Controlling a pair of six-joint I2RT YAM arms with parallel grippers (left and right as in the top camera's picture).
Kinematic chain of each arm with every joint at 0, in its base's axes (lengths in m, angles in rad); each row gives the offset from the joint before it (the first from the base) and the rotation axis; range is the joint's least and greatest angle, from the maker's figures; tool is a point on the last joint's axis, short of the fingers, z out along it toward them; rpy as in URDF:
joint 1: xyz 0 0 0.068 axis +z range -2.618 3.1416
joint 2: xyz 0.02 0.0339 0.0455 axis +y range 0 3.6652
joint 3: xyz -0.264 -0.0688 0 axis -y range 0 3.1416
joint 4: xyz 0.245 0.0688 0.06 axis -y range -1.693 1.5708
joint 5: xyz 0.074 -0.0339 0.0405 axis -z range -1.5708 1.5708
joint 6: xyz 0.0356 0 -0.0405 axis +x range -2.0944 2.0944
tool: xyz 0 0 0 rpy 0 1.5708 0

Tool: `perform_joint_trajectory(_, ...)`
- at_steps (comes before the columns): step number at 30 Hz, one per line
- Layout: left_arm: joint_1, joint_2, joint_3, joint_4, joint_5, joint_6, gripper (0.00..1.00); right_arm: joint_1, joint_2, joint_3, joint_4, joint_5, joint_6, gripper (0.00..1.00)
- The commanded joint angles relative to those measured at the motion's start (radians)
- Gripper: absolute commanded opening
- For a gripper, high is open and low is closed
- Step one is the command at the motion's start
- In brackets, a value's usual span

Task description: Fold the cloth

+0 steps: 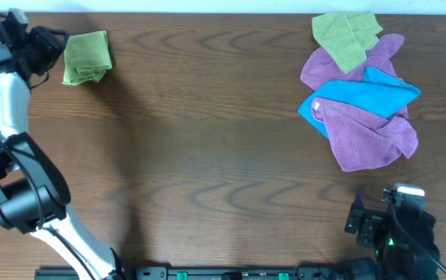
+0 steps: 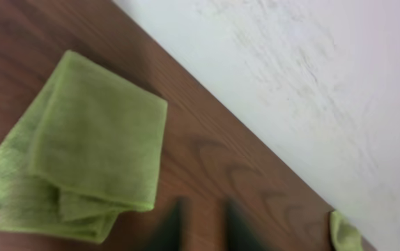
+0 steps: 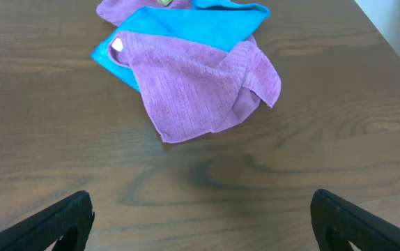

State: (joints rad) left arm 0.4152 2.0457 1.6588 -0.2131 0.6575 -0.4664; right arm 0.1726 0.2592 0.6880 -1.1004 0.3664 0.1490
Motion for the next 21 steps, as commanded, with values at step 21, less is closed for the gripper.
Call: perform_joint_trajectory(21, -0.108, 0.294, -0.007, 0.063, -0.446, -0.124, 0.06, 0.012, -0.008, 0.010, 0.000, 0.002, -0.008, 0.99)
